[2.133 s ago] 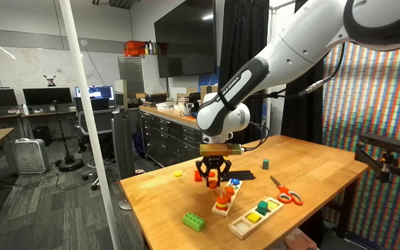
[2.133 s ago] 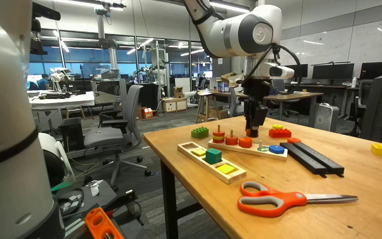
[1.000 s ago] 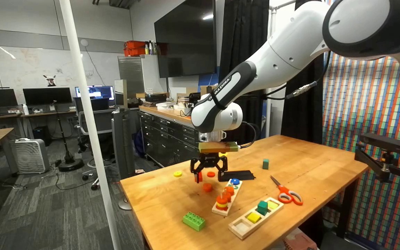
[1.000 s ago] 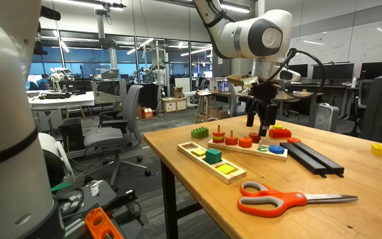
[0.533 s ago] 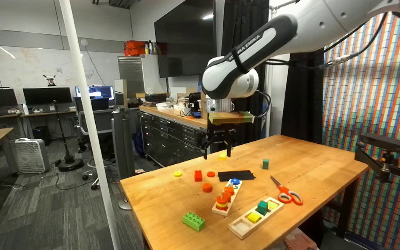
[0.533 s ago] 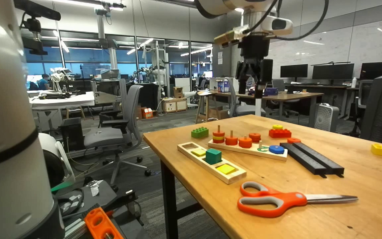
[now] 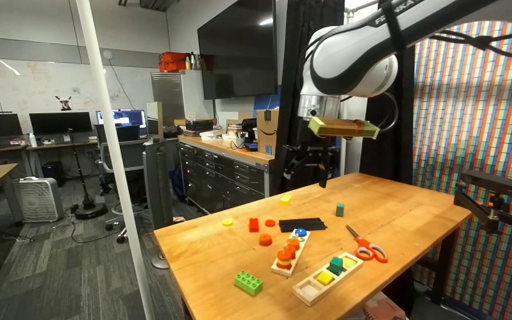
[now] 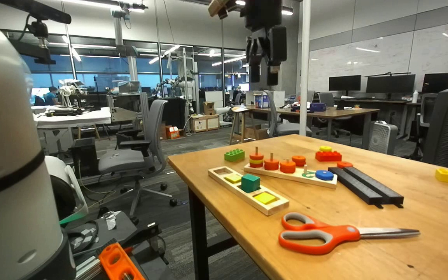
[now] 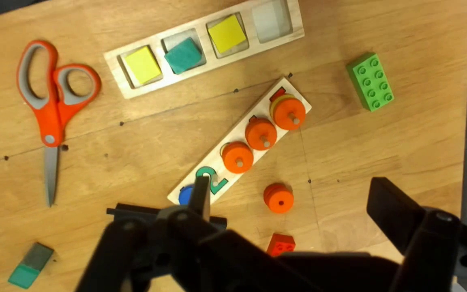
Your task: Pick up the tokens from the holder and put them on the table.
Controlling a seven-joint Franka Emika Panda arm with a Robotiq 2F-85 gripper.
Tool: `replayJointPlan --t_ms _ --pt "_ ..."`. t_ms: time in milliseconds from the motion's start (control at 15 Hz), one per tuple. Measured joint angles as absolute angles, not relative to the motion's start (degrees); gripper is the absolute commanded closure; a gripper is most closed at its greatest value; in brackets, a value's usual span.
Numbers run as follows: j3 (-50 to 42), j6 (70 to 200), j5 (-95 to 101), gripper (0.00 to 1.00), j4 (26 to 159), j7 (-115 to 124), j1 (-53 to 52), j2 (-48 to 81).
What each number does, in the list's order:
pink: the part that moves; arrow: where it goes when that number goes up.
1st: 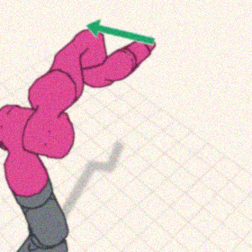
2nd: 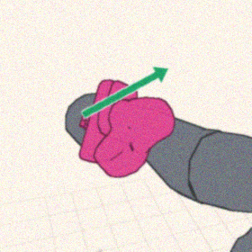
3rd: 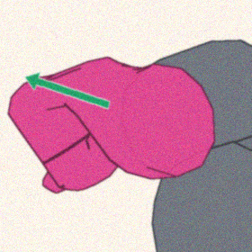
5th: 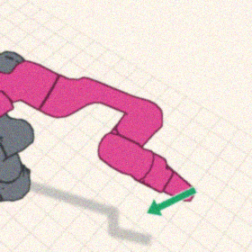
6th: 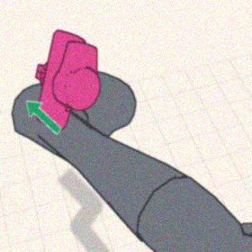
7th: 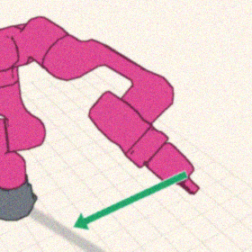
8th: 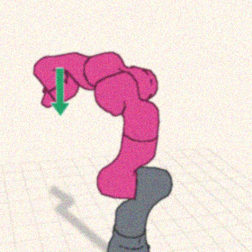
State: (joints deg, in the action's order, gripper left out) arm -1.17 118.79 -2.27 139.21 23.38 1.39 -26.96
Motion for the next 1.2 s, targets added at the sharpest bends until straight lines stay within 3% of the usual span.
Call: replayJointPlan --t_ms 267,533,867,1200 --pt "-1.8 116.5 -3.3 0.00 149.1 22.1 3.0 -39.9" --pt "-5.7 104.4 -3.3 0.00 153.7 11.4 4.3 -49.7" --pt "-6.6 90.6 -1.6 0.00 151.9 -0.7 4.2 -54.4" --pt "-4.5 86.9 -1.0 0.00 150.9 -3.1 3.5 -55.2"
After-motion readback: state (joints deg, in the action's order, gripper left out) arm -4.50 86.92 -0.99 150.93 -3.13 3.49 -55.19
